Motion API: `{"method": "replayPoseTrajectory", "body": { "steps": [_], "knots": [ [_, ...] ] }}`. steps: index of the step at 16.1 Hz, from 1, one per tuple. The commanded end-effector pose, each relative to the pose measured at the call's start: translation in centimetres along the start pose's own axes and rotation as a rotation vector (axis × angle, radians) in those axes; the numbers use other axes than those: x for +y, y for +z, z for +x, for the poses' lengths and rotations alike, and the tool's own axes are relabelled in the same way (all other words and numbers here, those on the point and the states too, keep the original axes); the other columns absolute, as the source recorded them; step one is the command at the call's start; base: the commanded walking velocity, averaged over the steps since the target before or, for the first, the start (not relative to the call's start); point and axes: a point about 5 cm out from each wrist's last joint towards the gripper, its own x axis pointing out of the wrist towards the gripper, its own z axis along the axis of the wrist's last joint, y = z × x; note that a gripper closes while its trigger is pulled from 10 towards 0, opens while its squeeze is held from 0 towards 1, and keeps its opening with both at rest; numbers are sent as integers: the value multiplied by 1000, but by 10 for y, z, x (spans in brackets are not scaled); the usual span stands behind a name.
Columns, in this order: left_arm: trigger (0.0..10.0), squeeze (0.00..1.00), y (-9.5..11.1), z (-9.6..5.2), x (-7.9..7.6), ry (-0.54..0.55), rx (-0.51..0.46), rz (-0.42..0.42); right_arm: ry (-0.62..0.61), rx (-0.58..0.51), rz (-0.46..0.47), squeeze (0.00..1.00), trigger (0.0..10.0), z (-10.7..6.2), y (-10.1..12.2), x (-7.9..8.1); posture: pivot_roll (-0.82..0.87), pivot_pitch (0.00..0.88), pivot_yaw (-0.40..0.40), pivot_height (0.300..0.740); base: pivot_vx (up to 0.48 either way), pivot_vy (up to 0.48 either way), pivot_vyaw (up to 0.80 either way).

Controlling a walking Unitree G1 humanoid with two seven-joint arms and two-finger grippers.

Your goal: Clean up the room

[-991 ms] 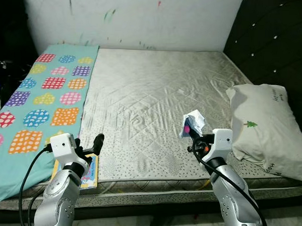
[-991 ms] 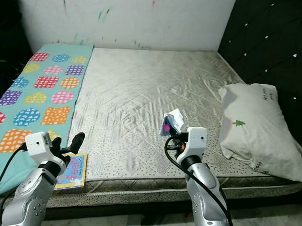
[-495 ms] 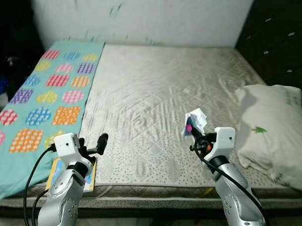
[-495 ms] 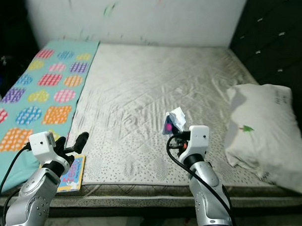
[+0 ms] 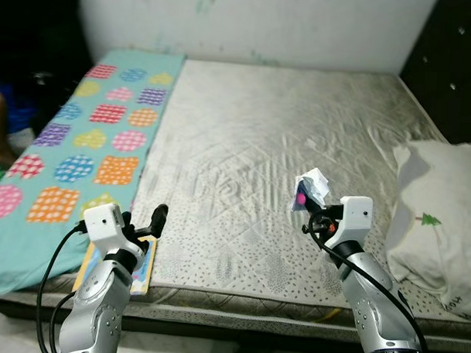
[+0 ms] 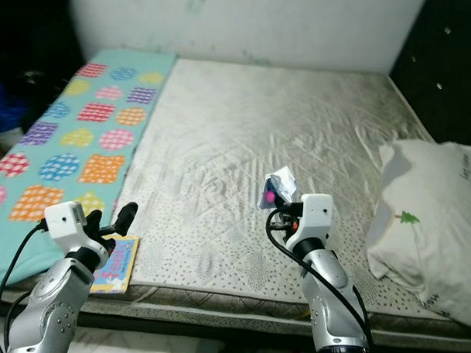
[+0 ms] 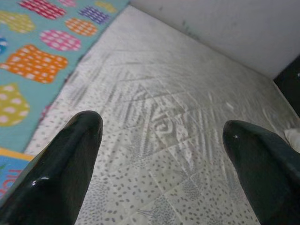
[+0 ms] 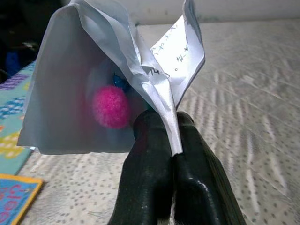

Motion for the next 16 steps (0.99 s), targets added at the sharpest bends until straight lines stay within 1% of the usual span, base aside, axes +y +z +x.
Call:
{"method": "replayPoseTrajectory", "body": {
  "steps": [1, 3, 4, 8, 16],
  "knots": [
    [10000, 0, 0, -1, 3, 7, 8, 8, -3, -11, -7, 0, 10000, 0, 3, -1, -150, 11, 11, 740, 0, 0, 0],
    [10000, 0, 0, 0, 1, -14, 3, 10, 0, -7, -4, 0, 10000, 0, 1, 1, -150, 12, 11, 740, 0, 0, -544],
    [10000, 0, 0, -1, 0, -18, 3, 7, 1, -8, -3, 0, 10000, 0, 1, 2, -150, 12, 11, 740, 285, 0, -600],
    [10000, 0, -1, -1, -1, -23, 2, -5, 1, -7, -2, 0, 10000, 0, 1, 1, -153, 14, 10, 740, 312, 0, 0],
    [10000, 0, 0, 0, 0, -18, 5, -4, -12, -13, -6, 0, 10000, 2, 4, -3, -154, 16, 10, 740, 333, 0, 0]
  ]
}}
